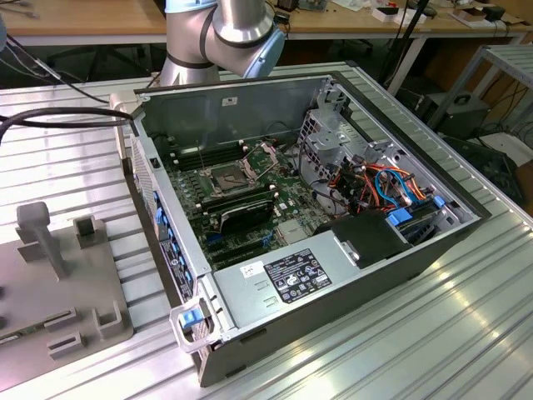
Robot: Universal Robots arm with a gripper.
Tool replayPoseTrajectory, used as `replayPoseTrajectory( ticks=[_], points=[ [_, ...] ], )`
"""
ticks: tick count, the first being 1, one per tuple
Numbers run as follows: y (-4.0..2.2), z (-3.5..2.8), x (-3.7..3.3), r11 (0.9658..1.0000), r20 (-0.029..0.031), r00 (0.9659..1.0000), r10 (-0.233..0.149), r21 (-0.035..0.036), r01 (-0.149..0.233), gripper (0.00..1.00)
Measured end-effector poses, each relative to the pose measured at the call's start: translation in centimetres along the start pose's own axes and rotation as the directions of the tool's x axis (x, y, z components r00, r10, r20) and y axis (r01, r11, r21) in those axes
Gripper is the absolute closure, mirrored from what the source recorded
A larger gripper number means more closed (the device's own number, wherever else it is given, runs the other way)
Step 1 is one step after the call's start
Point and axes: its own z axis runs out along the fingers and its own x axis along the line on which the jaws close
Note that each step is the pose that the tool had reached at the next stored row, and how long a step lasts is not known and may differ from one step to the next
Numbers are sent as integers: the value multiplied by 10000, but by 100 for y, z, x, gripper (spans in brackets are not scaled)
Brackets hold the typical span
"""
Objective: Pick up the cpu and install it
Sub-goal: 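Pick up the cpu and move it towards the insertion slot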
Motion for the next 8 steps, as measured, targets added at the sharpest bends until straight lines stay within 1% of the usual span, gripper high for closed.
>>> replayPoseTrajectory(
  ticks=[4,5,7,8],
  points=[
    [-1,-98,0,10000,0,10000,0,0,0,45],
    [-1,-132,-1,10000,0,10000,0,0,0,45],
    [-1,-168,-1,10000,0,10000,0,0,0,45],
    [-1,-196,-1,10000,0,10000,0,0,0,45]
  ],
)
